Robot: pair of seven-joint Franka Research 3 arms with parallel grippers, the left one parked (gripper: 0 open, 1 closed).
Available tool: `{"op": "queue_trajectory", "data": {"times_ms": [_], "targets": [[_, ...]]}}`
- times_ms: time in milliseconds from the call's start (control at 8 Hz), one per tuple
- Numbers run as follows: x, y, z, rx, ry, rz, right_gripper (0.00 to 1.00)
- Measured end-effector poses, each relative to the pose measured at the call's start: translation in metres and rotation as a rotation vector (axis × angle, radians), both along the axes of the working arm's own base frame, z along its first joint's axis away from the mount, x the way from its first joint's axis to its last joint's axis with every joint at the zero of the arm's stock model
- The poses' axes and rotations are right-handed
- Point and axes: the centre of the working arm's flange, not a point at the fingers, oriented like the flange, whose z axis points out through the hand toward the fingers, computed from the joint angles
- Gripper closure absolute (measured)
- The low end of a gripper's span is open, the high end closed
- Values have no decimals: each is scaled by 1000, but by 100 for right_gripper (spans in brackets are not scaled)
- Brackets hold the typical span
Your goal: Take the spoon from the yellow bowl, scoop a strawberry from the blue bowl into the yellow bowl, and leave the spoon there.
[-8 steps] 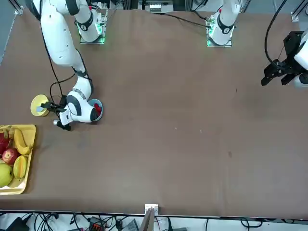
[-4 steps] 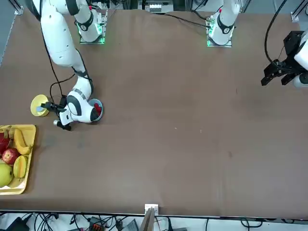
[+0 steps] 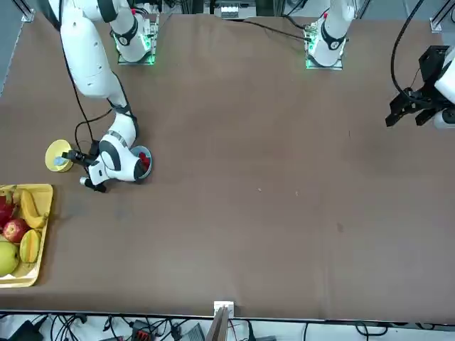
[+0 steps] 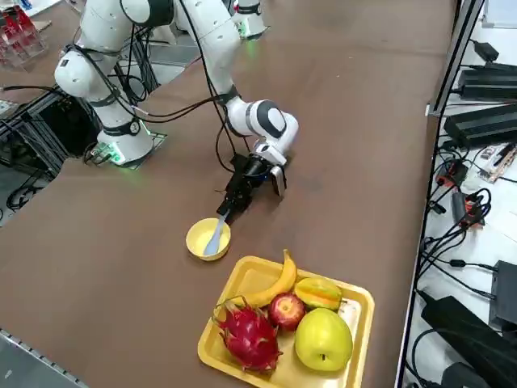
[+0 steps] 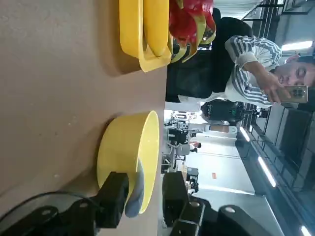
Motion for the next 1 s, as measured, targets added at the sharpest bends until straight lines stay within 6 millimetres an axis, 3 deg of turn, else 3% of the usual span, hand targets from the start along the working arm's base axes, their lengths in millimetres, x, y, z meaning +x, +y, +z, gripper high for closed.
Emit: {"op": "queue_trajectory", "data": {"times_ms": [500,875,1000], "targets": [[1,-1,2,-7,0,-9,63],[6,1,6,-6,-13,-8,86],[9,2,8,-9,-20,-9,89]]}}
